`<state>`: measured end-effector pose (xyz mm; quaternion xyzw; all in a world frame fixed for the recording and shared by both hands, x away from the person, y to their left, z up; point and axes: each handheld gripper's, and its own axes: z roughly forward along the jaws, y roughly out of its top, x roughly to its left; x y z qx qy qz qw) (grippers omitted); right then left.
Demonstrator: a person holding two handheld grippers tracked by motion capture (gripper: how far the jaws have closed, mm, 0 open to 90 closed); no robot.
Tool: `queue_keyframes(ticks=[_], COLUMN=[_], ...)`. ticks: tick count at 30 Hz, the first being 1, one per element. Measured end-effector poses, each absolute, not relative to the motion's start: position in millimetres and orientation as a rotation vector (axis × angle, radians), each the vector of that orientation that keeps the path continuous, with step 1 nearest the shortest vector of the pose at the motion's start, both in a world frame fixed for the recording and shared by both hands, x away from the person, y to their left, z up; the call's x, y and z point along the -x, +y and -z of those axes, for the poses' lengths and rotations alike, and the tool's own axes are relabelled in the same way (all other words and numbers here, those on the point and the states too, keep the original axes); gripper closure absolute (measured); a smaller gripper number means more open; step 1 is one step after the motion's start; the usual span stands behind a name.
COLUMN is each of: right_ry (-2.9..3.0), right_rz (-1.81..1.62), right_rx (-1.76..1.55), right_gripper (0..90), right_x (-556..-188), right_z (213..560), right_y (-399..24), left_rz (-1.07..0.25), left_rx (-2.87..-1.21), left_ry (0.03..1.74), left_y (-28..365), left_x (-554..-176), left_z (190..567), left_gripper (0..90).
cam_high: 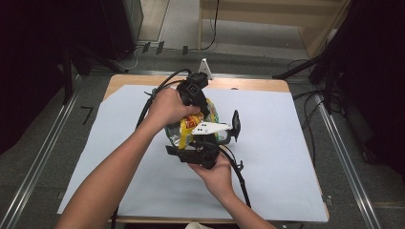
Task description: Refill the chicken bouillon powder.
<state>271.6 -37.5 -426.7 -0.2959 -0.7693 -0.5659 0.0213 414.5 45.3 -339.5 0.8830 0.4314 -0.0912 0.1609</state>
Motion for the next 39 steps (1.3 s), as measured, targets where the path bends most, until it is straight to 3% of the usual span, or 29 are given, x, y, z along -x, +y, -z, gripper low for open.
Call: queue_keyframes(ticks=[15, 26, 39], right_ry=[-2.36, -2.374, -2.361], right_rz=[1.733, 1.711, 1.734], right_rx=[0.927, 0.932, 0.93], right_gripper=[57.4, 64.1, 64.2], right_x=[-269.4, -265.6, -266.6], right_z=[433.4, 434.1, 429.3], right_y=[-33.8, -31.6, -32.3], left_rz=[0.199, 0.204, 0.155], left_rx=[-2.55, -2.554, -2.537], left_ry=[1.186, 1.191, 1.201], left_y=[41.0, 40.5, 37.9], left_x=[-408.5, -410.3, -406.7], left_z=[333.3, 334.1, 327.2], left_gripper=[86.8, 87.0, 85.1])
